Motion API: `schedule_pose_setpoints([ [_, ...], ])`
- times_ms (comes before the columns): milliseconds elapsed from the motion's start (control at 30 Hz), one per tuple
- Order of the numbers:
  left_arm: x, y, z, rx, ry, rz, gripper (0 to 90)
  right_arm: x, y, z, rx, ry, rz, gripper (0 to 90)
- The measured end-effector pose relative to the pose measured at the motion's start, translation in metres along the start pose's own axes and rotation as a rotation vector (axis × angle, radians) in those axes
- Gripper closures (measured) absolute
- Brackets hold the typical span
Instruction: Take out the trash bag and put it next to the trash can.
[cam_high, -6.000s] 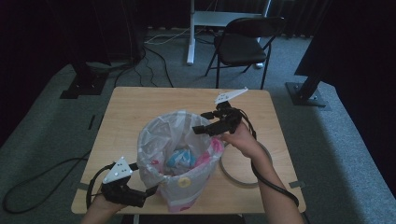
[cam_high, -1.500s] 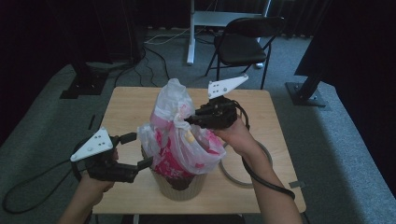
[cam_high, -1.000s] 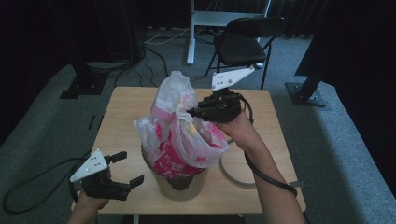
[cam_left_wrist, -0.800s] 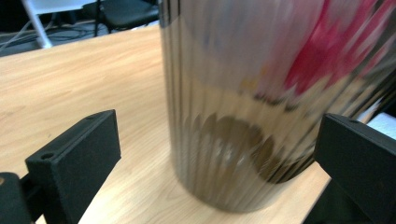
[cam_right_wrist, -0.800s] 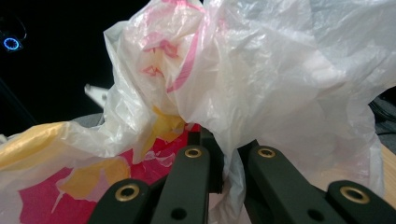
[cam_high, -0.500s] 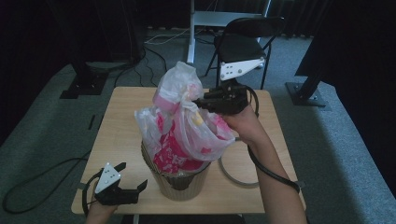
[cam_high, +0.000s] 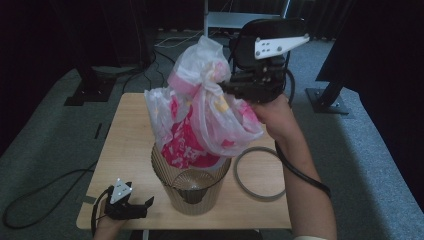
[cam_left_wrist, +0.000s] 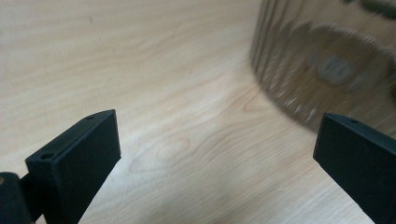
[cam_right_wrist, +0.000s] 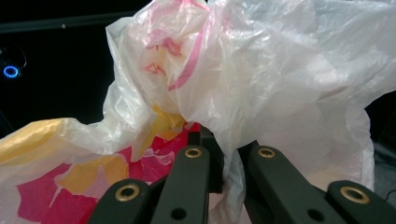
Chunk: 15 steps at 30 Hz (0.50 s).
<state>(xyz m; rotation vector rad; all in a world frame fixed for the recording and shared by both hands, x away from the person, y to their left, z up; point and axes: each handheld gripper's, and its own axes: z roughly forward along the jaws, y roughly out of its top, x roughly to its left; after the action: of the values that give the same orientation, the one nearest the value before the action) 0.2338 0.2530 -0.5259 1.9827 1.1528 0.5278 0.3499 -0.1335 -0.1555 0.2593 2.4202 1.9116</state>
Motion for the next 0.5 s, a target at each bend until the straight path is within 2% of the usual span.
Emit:
schedule_pose_setpoints([
  [33,0.001,-0.002,0.002,0.001,0.011,-0.002,0.8,0.000,0.006,-0.004,-0.010,0.001,0.000,89.0],
  [133,0.004,-0.006,0.006,0.020,0.010,-0.014,0.8,-0.001,0.022,-0.018,-0.047,-0.014,0.000,89.0],
  [267,0.005,-0.008,0.010,0.041,0.006,-0.013,0.8,-0.004,0.042,-0.039,-0.095,-0.056,0.001,89.0],
  [400,0.005,-0.010,0.012,0.053,0.007,-0.010,0.8,-0.008,0.058,-0.058,-0.110,-0.121,0.000,89.0],
  [467,0.005,-0.010,0.013,0.054,0.007,-0.008,0.7,-0.012,0.062,-0.066,-0.106,-0.170,0.002,89.0],
  [500,0.005,-0.010,0.014,0.057,0.006,-0.010,0.8,-0.015,0.062,-0.070,-0.111,-0.179,0.010,89.0],
])
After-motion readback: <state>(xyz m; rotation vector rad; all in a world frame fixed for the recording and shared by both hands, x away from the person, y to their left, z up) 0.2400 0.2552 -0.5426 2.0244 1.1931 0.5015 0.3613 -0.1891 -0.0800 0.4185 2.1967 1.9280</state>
